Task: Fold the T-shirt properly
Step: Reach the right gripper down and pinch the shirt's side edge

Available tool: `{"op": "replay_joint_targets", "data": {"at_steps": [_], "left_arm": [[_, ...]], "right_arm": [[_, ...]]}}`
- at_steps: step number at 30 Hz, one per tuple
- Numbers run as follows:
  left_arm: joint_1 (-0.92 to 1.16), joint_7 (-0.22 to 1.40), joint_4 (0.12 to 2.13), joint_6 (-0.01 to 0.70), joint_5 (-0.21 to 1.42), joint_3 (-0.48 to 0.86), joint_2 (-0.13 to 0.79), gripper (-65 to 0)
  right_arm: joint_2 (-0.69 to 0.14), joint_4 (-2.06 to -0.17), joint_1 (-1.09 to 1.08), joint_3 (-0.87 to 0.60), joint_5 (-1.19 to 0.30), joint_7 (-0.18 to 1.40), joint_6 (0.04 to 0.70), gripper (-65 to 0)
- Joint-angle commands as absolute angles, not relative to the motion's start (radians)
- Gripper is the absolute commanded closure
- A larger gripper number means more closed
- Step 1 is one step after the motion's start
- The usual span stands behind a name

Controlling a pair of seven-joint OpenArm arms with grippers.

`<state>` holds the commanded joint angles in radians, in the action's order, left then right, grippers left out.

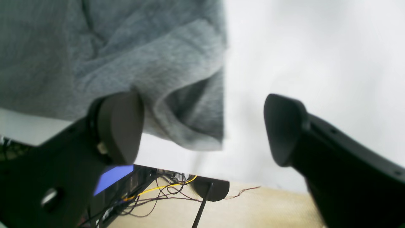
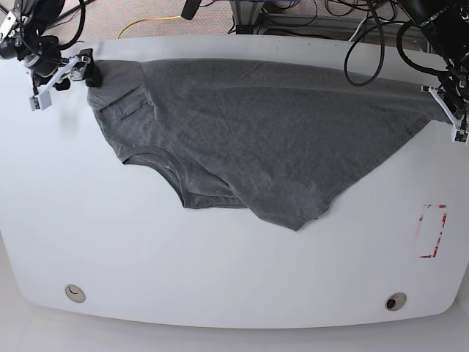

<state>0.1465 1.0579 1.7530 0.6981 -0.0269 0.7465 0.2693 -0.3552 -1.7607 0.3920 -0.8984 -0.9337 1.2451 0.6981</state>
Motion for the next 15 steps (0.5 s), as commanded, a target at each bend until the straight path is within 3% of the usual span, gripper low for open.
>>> {"op": "replay_joint_targets", "data": {"at_steps": [4, 15], "left_arm": [[0.147, 1.058, 1.755, 0.698, -0.025, 0.742, 0.269, 0.0], [0.147, 1.058, 1.755, 0.698, -0.027, 0.748, 0.268, 0.0]], "right_arm": [[-0.375, -1.759, 0.331, -0.889, -0.978, 1.245, 0.698, -62.0], [-0.354, -1.744, 0.01, -0.553, -0.865, 1.237, 0.698, -62.0]]}}
